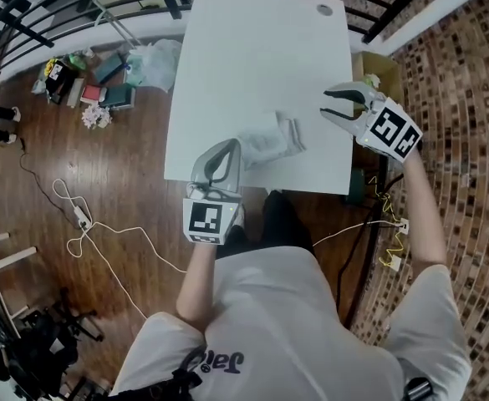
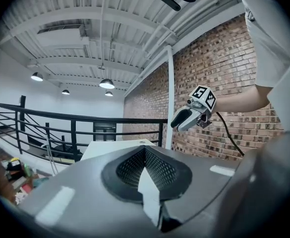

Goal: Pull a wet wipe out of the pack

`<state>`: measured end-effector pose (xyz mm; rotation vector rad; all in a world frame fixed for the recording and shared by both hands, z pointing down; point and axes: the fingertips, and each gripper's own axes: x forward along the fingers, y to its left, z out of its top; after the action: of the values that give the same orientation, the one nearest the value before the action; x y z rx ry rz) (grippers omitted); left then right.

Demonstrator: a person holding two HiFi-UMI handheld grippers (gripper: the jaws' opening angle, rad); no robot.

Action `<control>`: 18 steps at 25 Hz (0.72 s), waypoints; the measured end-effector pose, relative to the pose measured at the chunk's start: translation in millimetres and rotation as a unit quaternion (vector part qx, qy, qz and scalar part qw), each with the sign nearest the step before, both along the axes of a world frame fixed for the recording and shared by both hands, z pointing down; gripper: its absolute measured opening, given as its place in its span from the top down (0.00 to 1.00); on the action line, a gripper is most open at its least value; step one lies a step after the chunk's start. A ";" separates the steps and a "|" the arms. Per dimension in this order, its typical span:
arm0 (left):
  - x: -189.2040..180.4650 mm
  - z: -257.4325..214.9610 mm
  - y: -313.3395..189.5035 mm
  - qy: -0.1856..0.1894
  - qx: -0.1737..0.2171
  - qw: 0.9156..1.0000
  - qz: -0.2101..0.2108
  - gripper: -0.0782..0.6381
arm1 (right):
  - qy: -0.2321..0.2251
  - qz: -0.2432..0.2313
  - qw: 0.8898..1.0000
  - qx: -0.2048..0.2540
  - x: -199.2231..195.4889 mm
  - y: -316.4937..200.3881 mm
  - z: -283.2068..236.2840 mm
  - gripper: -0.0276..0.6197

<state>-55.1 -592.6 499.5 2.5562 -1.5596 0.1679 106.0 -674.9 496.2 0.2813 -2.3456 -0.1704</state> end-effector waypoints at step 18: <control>5.0 40.8 -6.4 0.002 -0.045 0.999 -0.009 0.87 | 0.043 -0.073 0.982 -0.170 -112.0 62.8 150.6 0.77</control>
<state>-50.1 -598.9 540.3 2.4716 -1.5379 0.2260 -6.1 -612.1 646.7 -0.0641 -2.2606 0.1467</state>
